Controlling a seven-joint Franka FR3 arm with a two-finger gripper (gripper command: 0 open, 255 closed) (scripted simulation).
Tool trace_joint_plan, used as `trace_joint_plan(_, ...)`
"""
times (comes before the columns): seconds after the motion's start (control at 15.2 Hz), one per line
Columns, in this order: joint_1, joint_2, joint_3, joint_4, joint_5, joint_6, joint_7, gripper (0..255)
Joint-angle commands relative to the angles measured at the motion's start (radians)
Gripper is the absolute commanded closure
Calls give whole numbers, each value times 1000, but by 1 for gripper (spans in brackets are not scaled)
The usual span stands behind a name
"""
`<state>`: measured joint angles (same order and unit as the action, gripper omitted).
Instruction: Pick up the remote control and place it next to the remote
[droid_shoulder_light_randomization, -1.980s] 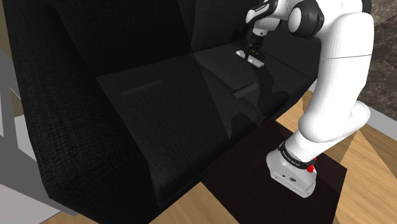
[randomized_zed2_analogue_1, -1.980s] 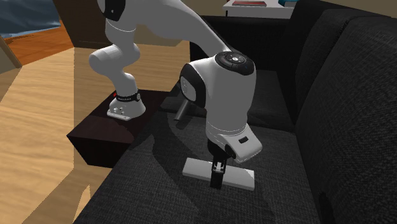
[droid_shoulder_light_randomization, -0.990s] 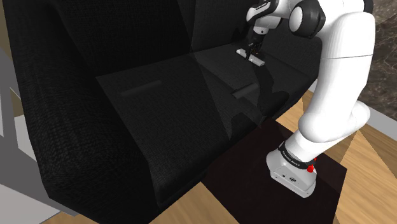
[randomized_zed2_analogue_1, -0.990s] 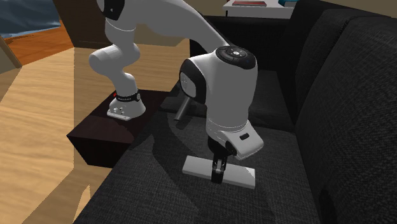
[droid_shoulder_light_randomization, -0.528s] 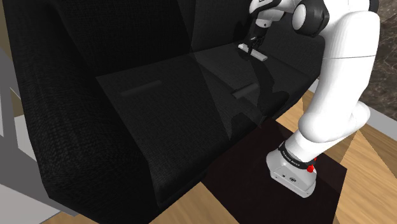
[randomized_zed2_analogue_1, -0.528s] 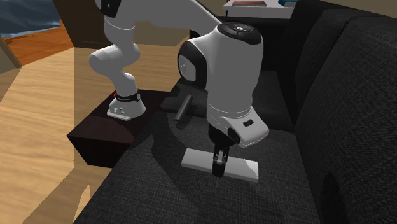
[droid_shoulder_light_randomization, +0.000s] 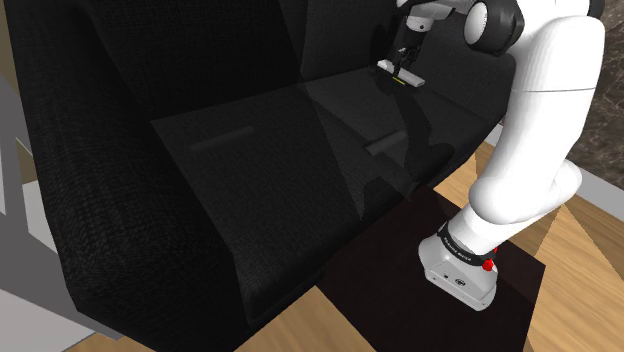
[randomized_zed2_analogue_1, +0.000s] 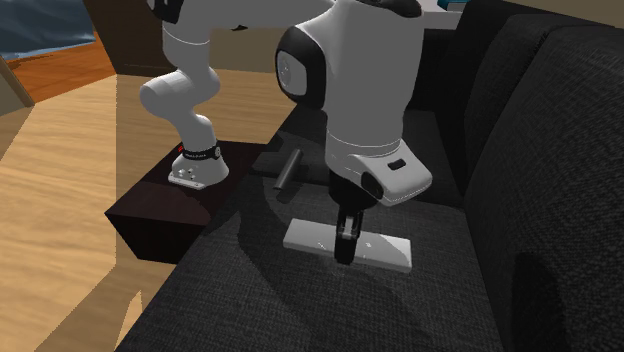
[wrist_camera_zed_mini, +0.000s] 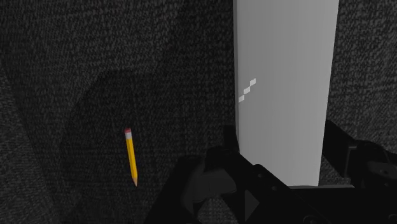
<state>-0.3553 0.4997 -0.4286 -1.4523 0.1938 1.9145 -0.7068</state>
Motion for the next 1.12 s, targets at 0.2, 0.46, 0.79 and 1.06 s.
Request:
trace_joint_plan(0.2, 91, -123, -1, -168, -47, 54, 78, 255)
trace_joint_plan(0.46, 170, -229, 10, -311, -94, 99, 169, 255)
trace_joint_plan(0.79, 255, -344, 38, -454, -149, 138, 294, 255)
trace_joint_plan(1.06, 313, -420, 73, -544, -184, 158, 400, 255)
